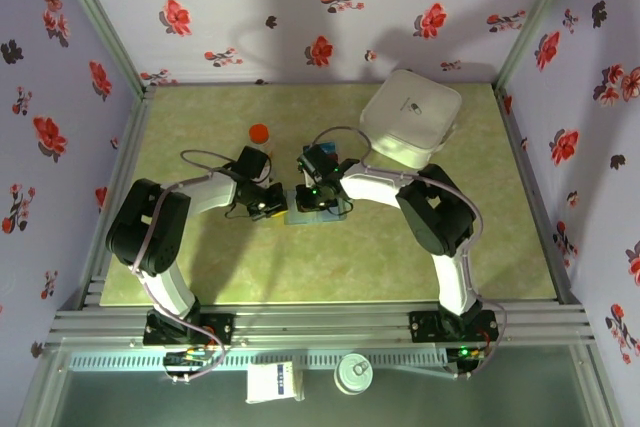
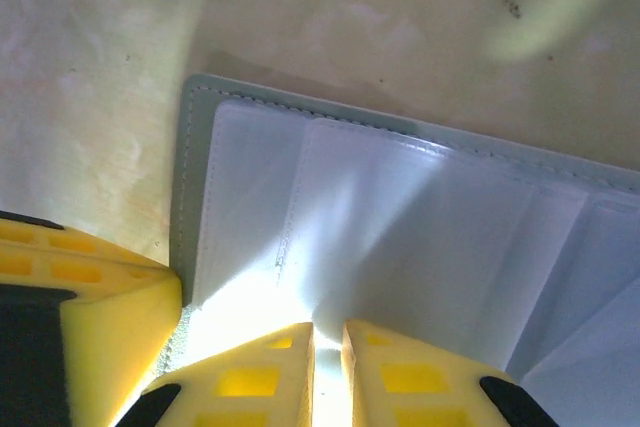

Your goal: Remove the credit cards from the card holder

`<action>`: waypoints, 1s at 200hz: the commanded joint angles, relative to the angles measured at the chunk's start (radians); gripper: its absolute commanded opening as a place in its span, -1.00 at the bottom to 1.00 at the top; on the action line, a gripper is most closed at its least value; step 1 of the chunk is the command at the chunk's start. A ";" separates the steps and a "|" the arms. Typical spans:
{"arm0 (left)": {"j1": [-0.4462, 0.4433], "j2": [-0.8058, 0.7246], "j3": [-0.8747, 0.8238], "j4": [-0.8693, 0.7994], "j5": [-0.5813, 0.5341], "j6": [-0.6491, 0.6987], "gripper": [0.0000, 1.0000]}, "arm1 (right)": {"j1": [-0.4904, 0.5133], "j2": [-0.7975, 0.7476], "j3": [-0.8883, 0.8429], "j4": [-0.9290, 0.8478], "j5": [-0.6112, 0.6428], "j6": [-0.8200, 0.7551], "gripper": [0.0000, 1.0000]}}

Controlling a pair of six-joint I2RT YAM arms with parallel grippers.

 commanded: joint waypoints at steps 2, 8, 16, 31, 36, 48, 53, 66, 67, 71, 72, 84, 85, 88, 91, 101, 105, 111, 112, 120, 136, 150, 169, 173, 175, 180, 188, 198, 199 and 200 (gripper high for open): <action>0.011 -0.002 0.029 -0.030 -0.018 0.033 -1.00 | -0.001 -0.051 -0.008 -0.063 0.044 -0.020 -0.64; 0.012 -0.011 0.030 -0.028 -0.022 0.034 -1.00 | -0.001 -0.067 -0.015 -0.053 0.048 -0.021 -0.61; 0.014 -0.029 0.029 -0.024 -0.024 0.038 -1.00 | 0.000 -0.091 -0.023 -0.049 0.061 -0.027 -0.56; 0.018 -0.078 0.029 -0.022 -0.043 0.053 -1.00 | -0.003 -0.140 -0.040 -0.058 0.101 -0.048 -0.48; 0.020 -0.095 0.030 -0.025 -0.054 0.058 -0.98 | -0.004 -0.159 -0.045 -0.064 0.119 -0.058 -0.46; 0.032 -0.136 0.032 -0.041 -0.085 0.074 -0.82 | -0.011 -0.204 -0.060 -0.082 0.166 -0.080 -0.24; 0.038 -0.153 0.032 -0.047 -0.100 0.080 -0.75 | -0.014 -0.228 -0.067 -0.090 0.187 -0.088 -0.14; 0.056 -0.202 0.029 -0.062 -0.134 0.104 -0.60 | -0.027 -0.282 -0.091 -0.107 0.235 -0.109 -0.04; 0.059 -0.205 0.029 -0.062 -0.138 0.106 -0.58 | -0.028 -0.286 -0.093 -0.109 0.238 -0.111 -0.03; 0.065 -0.220 0.027 -0.069 -0.151 0.112 -0.51 | -0.034 -0.301 -0.099 -0.114 0.249 -0.117 0.00; 0.067 -0.224 0.027 -0.071 -0.154 0.114 -0.49 | -0.036 -0.303 -0.101 -0.115 0.251 -0.118 0.02; 0.085 -0.269 0.028 -0.090 -0.202 0.143 -0.30 | -0.060 -0.356 -0.128 -0.127 0.286 -0.131 0.16; 0.086 -0.273 0.027 -0.091 -0.207 0.146 -0.28 | -0.062 -0.361 -0.131 -0.128 0.287 -0.132 0.18; 0.089 -0.286 0.027 -0.097 -0.219 0.153 -0.22 | -0.069 -0.373 -0.138 -0.129 0.296 -0.135 0.22; 0.094 -0.294 0.026 -0.102 -0.233 0.161 -0.17 | -0.076 -0.386 -0.147 -0.131 0.305 -0.137 0.28; 0.106 -0.332 0.023 -0.116 -0.279 0.187 0.13 | -0.099 -0.425 -0.171 -0.136 0.343 -0.142 0.66; 0.111 -0.346 0.021 -0.119 -0.294 0.201 0.42 | -0.109 -0.439 -0.180 -0.139 0.357 -0.147 0.83; 0.120 -0.365 0.018 -0.123 -0.308 0.215 0.65 | -0.128 -0.459 -0.192 -0.143 0.374 -0.154 0.98; 0.122 -0.366 0.017 -0.124 -0.312 0.218 0.67 | -0.132 -0.462 -0.194 -0.144 0.377 -0.156 0.98; 0.134 -0.389 0.015 -0.131 -0.334 0.235 0.84 | -0.158 -0.488 -0.207 -0.149 0.393 -0.164 0.99; 0.154 -0.421 0.011 -0.144 -0.384 0.266 0.99 | -0.210 -0.536 -0.246 -0.140 0.428 -0.182 0.99; 0.176 -0.442 0.005 -0.154 -0.438 0.285 0.99 | -0.249 -0.577 -0.285 -0.121 0.479 -0.207 0.99; 0.203 -0.465 -0.012 -0.153 -0.535 0.310 0.99 | -0.301 -0.626 -0.346 -0.072 0.584 -0.239 0.99; 0.207 -0.470 -0.017 -0.149 -0.557 0.316 0.99 | -0.311 -0.636 -0.359 -0.056 0.601 -0.246 0.99; 0.210 -0.472 -0.020 -0.147 -0.571 0.319 0.99 | -0.317 -0.641 -0.369 -0.047 0.608 -0.249 0.99; 0.216 -0.477 -0.030 -0.139 -0.605 0.325 1.00 | -0.329 -0.655 -0.392 -0.023 0.625 -0.258 0.99; 0.225 -0.484 -0.045 -0.127 -0.661 0.335 1.00 | -0.352 -0.676 -0.431 0.022 0.654 -0.276 0.99; 0.234 -0.492 -0.069 -0.101 -0.719 0.359 0.99 | -0.377 -0.705 -0.485 0.089 0.689 -0.307 0.99; 0.235 -0.493 -0.072 -0.096 -0.725 0.361 0.99 | -0.378 -0.708 -0.488 0.095 0.691 -0.311 0.99; 0.237 -0.493 -0.075 -0.092 -0.730 0.363 0.99 | -0.382 -0.711 -0.495 0.103 0.695 -0.315 0.99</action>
